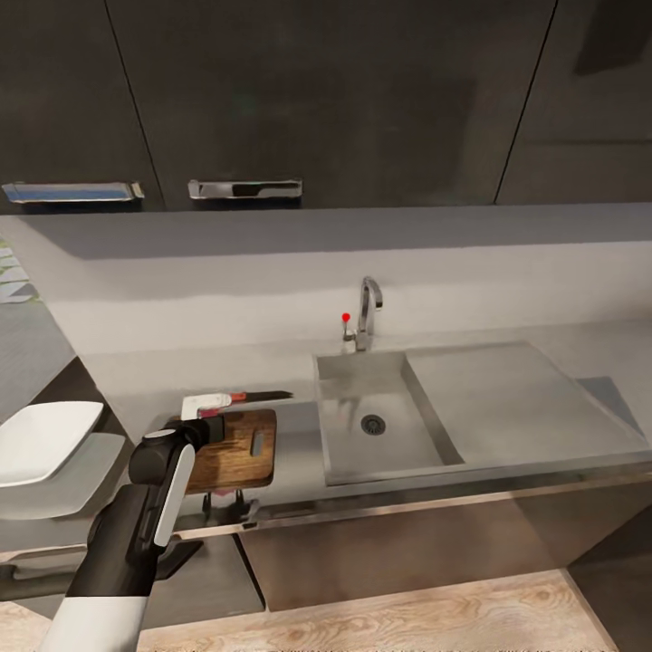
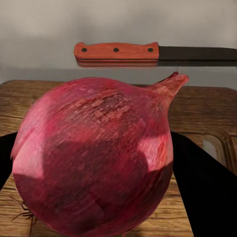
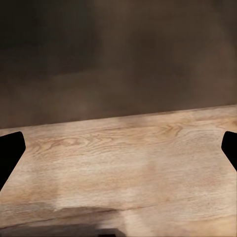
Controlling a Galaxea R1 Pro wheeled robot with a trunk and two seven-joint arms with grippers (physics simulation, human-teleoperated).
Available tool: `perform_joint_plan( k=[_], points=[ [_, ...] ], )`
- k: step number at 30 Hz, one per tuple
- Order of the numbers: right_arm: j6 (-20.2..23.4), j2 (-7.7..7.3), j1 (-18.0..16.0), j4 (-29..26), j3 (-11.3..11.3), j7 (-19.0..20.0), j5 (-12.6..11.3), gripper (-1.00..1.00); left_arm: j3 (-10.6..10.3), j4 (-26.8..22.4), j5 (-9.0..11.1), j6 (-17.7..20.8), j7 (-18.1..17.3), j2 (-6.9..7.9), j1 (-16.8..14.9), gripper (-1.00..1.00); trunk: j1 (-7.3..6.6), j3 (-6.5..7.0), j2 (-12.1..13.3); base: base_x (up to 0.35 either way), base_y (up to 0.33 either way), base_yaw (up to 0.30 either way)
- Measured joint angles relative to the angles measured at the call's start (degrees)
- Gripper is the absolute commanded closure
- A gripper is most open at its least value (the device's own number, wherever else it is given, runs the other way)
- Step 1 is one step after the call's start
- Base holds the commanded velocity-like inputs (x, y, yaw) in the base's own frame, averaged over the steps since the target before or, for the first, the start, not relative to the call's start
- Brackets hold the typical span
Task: In the kitchen, take the Vidalia onion out of the sink, dice it on the chopping board with the paring knife, put the diced onion into the bowl on the countertop, then place both the paring knife and the chopping board into the sink.
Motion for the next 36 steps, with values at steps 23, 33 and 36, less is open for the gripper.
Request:
perform_joint_plan(
  k=[23,33,36],
  points=[
    [0.03,0.00,0.00,0.43,-0.01,0.01,0.09,-1.00,0.01,-0.20,0.00,0.00,0.02,0.01,0.00,1.00,0.00,-0.04,0.00,-0.074,0.000,0.000],
    [0.00,0.00,0.00,0.36,0.00,0.01,0.01,-1.00,0.00,-0.14,0.00,0.00,0.02,0.01,0.00,1.00,0.00,-0.07,0.00,-0.004,0.000,0.000],
    [0.03,0.00,0.00,0.37,-0.01,0.01,0.00,-1.00,0.02,-0.09,0.00,0.00,0.04,0.01,0.00,1.00,0.00,-0.25,0.00,0.000,0.000,0.000]
  ],
)
